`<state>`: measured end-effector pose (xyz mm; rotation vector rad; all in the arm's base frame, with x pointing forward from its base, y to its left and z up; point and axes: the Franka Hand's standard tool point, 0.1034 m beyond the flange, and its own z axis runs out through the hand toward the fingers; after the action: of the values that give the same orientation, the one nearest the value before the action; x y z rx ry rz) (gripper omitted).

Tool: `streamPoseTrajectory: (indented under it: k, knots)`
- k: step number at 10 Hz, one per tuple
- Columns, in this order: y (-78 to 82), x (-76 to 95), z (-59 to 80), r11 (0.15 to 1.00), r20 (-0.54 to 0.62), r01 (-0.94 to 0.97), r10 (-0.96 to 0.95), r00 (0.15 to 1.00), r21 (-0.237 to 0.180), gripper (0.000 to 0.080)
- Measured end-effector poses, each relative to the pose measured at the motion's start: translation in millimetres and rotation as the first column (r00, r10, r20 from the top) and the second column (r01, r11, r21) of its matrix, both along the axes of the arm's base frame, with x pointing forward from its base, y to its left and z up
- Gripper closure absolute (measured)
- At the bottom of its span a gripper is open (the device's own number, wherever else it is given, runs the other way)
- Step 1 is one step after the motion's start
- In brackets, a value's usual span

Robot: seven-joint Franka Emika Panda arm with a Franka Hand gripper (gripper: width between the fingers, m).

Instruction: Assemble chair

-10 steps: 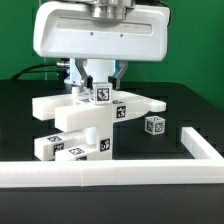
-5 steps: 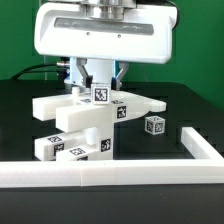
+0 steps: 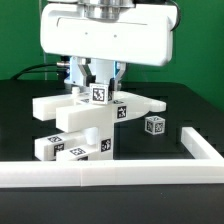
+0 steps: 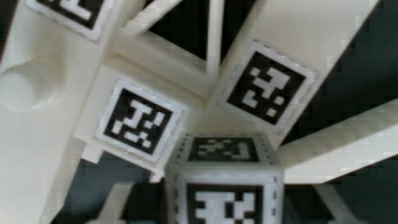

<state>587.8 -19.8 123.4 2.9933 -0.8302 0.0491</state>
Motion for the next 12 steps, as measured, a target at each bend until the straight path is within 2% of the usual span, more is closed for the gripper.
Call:
streamPoseTrajectory:
  k: [5, 7, 9, 10, 11, 12]
  knots:
    - [4.7, 0.3, -0.2, 0.946, 0.008, 0.322, -0.323, 0.946, 0.03, 0.0511]
    - [4.9, 0.4, -0.2, 0.949, 0.008, 0.312, -0.313, 0.95, 0.031, 0.0511]
    - [4.2, 0.1, -1.8, 0.967, 0.006, 0.254, -0.255, 0.967, 0.028, 0.0273]
    - [3.3, 0.2, -3.1, 0.982, 0.006, 0.189, -0.19, 0.982, 0.023, 0.0273]
    - [2.3, 0.0, -4.1, 0.998, 0.002, 0.055, -0.055, 0.998, 0.017, 0.0178]
    - [2.3, -0.3, -5.2, 0.998, -0.003, -0.064, 0.064, 0.998, 0.013, 0.0156]
